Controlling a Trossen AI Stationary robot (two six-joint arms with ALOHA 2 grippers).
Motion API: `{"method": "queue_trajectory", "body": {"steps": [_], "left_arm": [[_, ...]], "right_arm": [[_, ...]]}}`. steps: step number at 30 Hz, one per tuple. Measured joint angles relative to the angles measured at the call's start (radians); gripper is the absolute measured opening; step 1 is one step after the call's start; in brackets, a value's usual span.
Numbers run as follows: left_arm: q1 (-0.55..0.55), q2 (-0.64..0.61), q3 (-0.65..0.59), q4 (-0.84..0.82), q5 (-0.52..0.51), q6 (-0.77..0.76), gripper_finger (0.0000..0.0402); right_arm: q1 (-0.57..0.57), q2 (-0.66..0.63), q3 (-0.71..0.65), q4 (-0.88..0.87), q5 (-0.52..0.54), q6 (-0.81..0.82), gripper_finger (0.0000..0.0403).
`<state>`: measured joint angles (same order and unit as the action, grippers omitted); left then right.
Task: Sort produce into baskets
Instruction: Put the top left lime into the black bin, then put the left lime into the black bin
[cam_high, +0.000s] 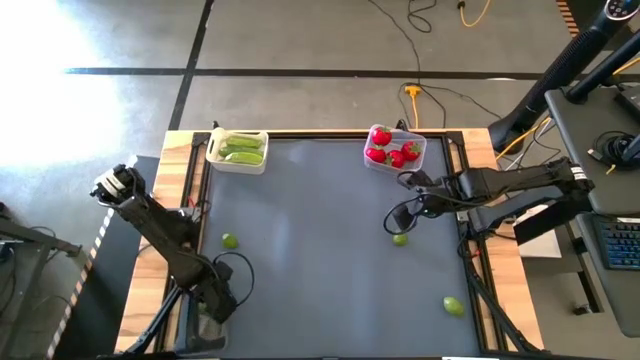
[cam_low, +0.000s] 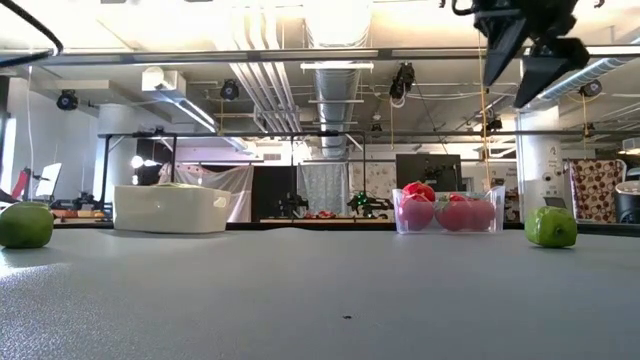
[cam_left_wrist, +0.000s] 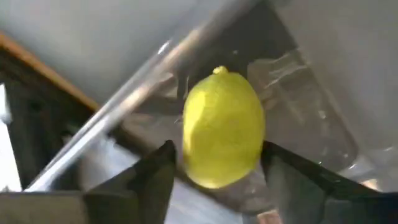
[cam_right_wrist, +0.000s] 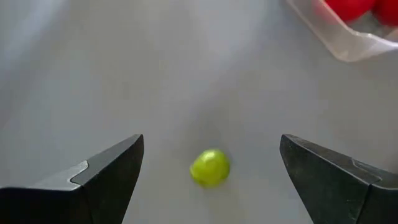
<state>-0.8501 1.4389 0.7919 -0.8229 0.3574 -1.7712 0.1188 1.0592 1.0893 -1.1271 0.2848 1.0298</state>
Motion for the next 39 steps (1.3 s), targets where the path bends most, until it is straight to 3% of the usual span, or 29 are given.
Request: {"method": "queue_trajectory", "body": {"steps": [6, 11, 14, 20, 25, 29, 39], "left_arm": [[0.002, -0.024, 0.181, -0.277, 0.003, 0.106, 0.0294], [0.058, -0.036, 0.376, -0.622, -0.15, 0.243, 0.0312], [0.152, -0.052, 0.412, -0.689, -0.234, 0.355, 0.0315], [0.422, -0.079, 0.24, -0.607, -0.285, 0.59, 0.0319], [0.625, -0.078, 0.057, -0.429, -0.291, 0.597, 0.0319], [0.676, -0.079, -0.046, -0.243, -0.315, 0.56, 0.0319], [0.674, -0.078, -0.159, -0.081, -0.346, 0.455, 0.0311]], "right_arm": [[0.001, -0.012, 0.077, -0.1, -0.001, -0.024, 0.0368], [0.0, -0.019, 0.096, -0.093, 0.083, -0.055, 0.0368], [0.0, -0.017, 0.089, -0.09, 0.082, -0.073, 0.0368], [0.005, -0.016, 0.082, -0.089, 0.071, -0.047, 0.0368], [0.027, -0.016, 0.071, -0.088, 0.053, -0.033, 0.0368], [0.054, -0.016, 0.058, -0.09, 0.046, 0.008, 0.0368], [0.093, -0.016, 0.0, -0.087, 0.046, 0.062, 0.0368]]}}
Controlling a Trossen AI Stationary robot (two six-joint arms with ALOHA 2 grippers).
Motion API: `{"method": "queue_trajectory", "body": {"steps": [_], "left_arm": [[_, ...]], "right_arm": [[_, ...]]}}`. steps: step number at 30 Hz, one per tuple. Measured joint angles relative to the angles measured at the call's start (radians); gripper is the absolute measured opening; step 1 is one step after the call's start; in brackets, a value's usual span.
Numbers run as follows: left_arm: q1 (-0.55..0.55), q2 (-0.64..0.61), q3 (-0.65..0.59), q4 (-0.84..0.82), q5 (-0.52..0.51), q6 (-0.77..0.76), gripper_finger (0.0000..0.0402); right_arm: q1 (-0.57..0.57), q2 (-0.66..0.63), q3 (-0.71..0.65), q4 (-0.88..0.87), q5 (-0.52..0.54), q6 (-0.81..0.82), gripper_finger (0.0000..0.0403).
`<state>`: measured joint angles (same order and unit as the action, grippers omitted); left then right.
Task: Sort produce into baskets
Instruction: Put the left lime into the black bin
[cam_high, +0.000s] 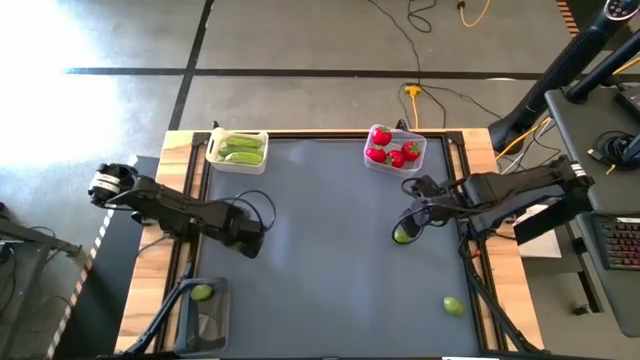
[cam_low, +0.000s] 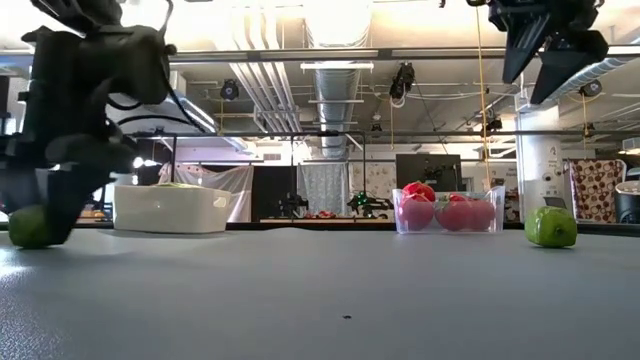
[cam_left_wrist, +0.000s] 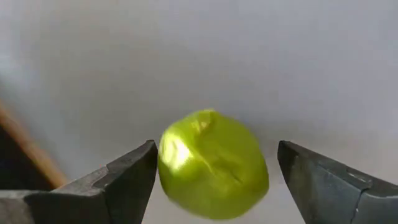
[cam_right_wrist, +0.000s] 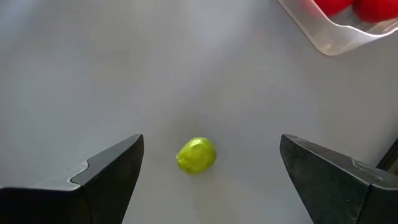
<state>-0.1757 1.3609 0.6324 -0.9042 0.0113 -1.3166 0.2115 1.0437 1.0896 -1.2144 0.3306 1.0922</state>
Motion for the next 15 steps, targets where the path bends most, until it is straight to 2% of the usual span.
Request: {"method": "queue_trajectory", "body": {"steps": [3, 7, 10, 15], "left_arm": [[0.0, 0.005, -0.001, 0.055, -0.016, -0.032, 0.0302], [-0.003, 0.018, 0.015, 0.05, -0.021, -0.061, 0.0265], [-0.027, 0.017, 0.053, 0.066, -0.021, -0.061, 0.0221], [-0.108, 0.015, 0.153, 0.051, -0.021, -0.062, 0.0137]], "right_arm": [[0.0, 0.0, -0.013, 0.0, 0.001, 0.001, 0.0368], [0.0, 0.0, -0.015, 0.0, -0.018, -0.002, 0.0368], [0.0, 0.0, -0.015, 0.0, -0.065, -0.035, 0.0368], [0.0, 0.0, -0.015, 0.0, -0.071, -0.101, 0.0368]]}}
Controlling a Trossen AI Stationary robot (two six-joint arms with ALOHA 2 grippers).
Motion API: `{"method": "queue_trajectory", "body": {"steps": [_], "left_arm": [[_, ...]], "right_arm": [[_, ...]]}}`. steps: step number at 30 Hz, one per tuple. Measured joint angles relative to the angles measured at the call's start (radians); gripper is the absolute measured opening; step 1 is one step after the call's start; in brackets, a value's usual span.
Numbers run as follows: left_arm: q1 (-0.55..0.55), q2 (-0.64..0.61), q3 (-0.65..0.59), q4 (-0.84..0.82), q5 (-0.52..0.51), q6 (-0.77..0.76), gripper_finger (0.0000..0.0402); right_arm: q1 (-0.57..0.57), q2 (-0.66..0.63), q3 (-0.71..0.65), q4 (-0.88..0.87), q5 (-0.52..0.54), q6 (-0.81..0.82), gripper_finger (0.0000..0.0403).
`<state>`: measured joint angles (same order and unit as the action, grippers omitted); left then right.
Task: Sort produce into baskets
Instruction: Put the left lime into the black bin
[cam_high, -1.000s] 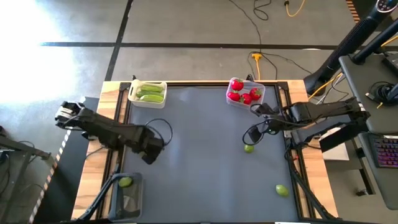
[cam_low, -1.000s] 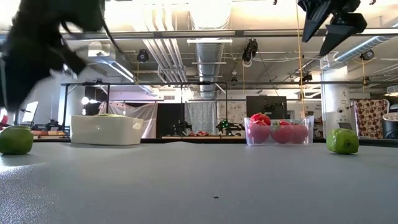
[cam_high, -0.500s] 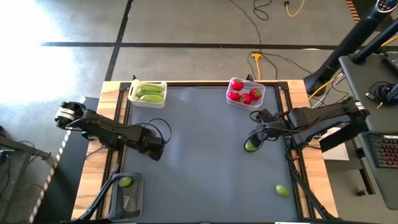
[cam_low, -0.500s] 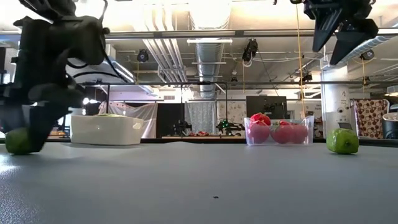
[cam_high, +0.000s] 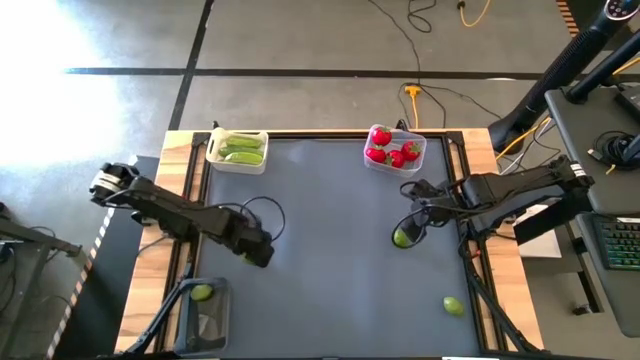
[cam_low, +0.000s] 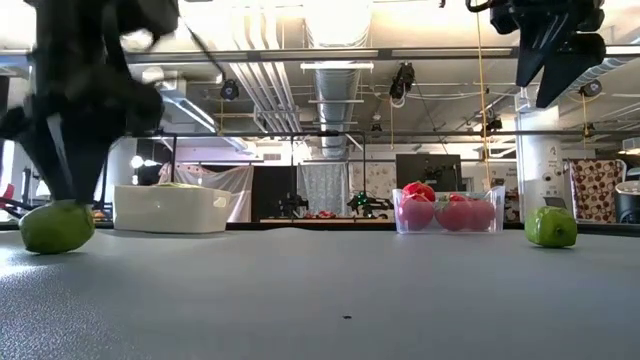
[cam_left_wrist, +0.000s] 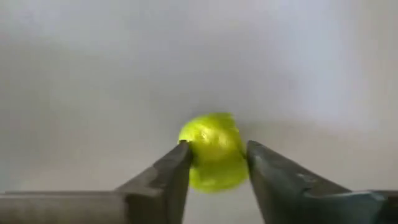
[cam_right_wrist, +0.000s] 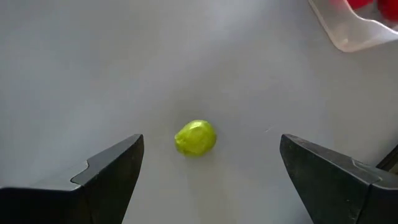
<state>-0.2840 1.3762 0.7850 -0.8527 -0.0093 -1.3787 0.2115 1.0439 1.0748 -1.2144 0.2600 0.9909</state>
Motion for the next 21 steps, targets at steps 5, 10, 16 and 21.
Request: {"method": "queue_trajectory", "body": {"steps": [5, 10, 16, 21], "left_arm": [[-0.1, 0.0, 0.148, -0.073, -0.041, -0.059, 0.0069], [-0.156, 0.008, 0.25, -0.186, -0.122, -0.204, 0.0071], [-0.123, 0.014, 0.207, -0.202, -0.123, -0.257, 0.0167], [-0.125, 0.014, 0.146, -0.135, -0.104, -0.261, 0.0253]], "right_arm": [[0.0, 0.0, 0.0, 0.0, -0.079, -0.063, 0.0368], [0.0, 0.0, 0.0, -0.001, -0.105, -0.164, 0.0368], [0.001, 0.001, 0.0, 0.0, -0.06, -0.238, 0.0368], [0.047, -0.003, 0.0, -0.004, -0.071, -0.175, 0.0368]]}}
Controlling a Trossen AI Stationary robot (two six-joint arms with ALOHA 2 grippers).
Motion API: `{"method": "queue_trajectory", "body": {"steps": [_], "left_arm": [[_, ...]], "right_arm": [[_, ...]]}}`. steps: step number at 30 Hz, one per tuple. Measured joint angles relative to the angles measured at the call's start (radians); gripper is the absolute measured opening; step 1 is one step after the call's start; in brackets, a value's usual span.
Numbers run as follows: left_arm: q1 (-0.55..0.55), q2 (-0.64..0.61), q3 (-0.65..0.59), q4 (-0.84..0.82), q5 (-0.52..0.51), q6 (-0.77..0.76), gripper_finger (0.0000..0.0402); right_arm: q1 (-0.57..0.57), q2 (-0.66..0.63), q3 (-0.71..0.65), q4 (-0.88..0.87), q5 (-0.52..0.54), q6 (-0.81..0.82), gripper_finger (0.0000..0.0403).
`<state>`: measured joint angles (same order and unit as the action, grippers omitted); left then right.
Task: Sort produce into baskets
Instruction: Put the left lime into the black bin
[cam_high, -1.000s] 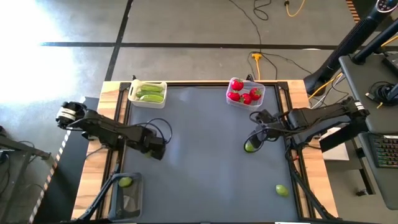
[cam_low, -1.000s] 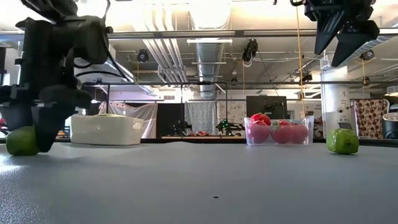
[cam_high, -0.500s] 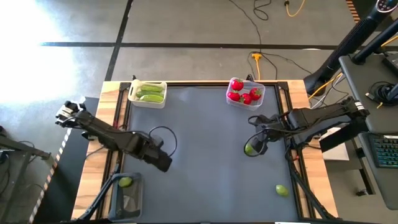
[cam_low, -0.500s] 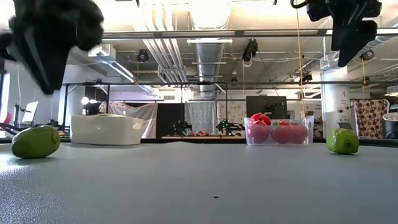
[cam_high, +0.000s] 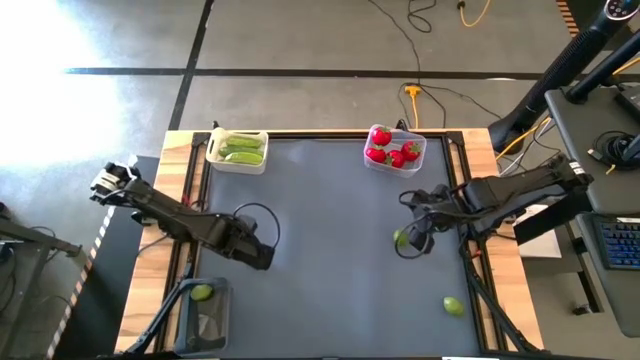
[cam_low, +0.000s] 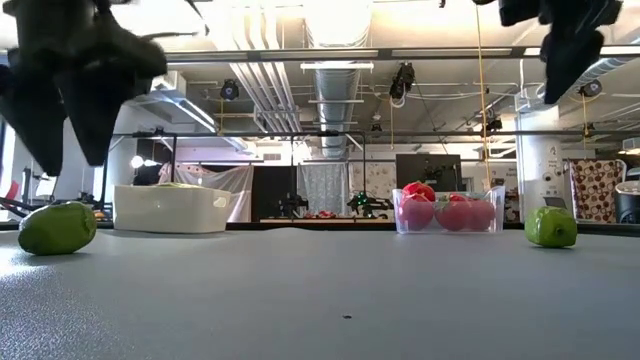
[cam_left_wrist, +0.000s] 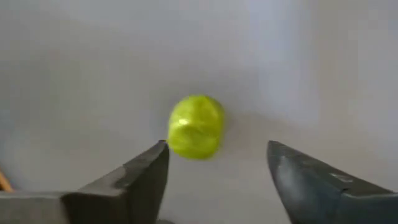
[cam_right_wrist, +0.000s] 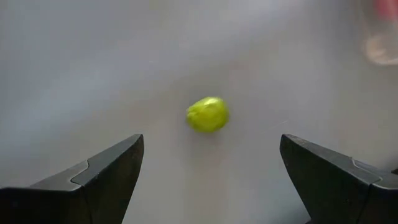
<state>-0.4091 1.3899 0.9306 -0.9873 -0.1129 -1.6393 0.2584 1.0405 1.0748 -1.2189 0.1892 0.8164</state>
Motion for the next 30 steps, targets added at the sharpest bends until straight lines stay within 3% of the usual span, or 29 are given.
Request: {"method": "queue_trajectory", "body": {"steps": [6, 11, 15, 20, 24, 30], "left_arm": [[0.014, 0.0, -0.109, 0.075, -0.013, 0.054, 0.0291], [0.025, 0.011, -0.244, 0.303, -0.003, 0.051, 0.0274], [0.016, 0.035, -0.291, 0.355, 0.039, 0.014, 0.0251], [-0.032, 0.045, -0.273, 0.319, -0.004, 0.113, 0.0205], [-0.077, 0.045, -0.22, 0.217, -0.023, 0.161, 0.0138], [-0.244, 0.032, -0.054, 0.059, -0.041, 0.233, 0.0134]], "right_arm": [[0.18, 0.006, 0.0, 0.049, 0.056, 0.186, 0.0368], [0.308, 0.034, 0.0, 0.077, 0.175, 0.383, 0.0368], [0.349, 0.085, -0.003, 0.077, 0.186, 0.512, 0.0368], [0.362, 0.182, -0.003, 0.096, 0.186, 0.6, 0.0368], [0.357, 0.279, -0.004, 0.169, 0.18, 0.645, 0.0368], [0.357, 0.44, -0.004, 0.453, 0.14, 0.705, 0.0368]]}}
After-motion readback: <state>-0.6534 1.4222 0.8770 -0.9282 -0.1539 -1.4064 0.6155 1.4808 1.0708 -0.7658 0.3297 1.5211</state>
